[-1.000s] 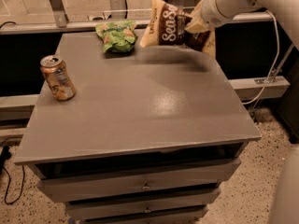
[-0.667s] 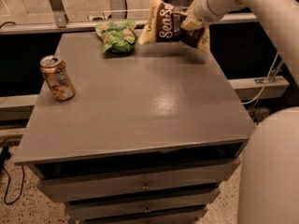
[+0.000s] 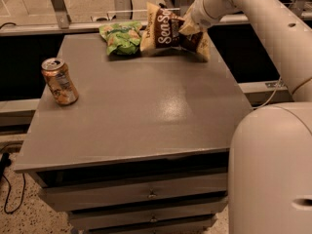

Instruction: Move brown chip bag near green rice chip bag

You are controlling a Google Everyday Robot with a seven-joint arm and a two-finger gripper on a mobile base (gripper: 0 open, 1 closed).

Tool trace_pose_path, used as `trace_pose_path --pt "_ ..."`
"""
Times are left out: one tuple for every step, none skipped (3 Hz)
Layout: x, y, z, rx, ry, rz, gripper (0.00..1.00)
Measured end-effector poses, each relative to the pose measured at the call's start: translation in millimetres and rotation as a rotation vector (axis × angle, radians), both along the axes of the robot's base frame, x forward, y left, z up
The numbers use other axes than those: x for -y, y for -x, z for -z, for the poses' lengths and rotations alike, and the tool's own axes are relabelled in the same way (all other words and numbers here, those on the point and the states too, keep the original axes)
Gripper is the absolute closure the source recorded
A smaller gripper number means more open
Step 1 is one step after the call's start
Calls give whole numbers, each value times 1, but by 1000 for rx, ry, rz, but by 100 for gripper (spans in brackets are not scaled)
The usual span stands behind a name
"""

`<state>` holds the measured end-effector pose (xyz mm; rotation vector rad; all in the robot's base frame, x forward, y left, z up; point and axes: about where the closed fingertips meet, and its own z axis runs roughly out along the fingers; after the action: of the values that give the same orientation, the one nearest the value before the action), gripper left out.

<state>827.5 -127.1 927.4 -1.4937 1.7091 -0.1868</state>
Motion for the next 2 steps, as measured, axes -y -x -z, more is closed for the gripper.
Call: trace_pose_path --pt "-16 1 9 -31 -4 -29 77" --pt "-28 5 19 -63 -7 -55 54"
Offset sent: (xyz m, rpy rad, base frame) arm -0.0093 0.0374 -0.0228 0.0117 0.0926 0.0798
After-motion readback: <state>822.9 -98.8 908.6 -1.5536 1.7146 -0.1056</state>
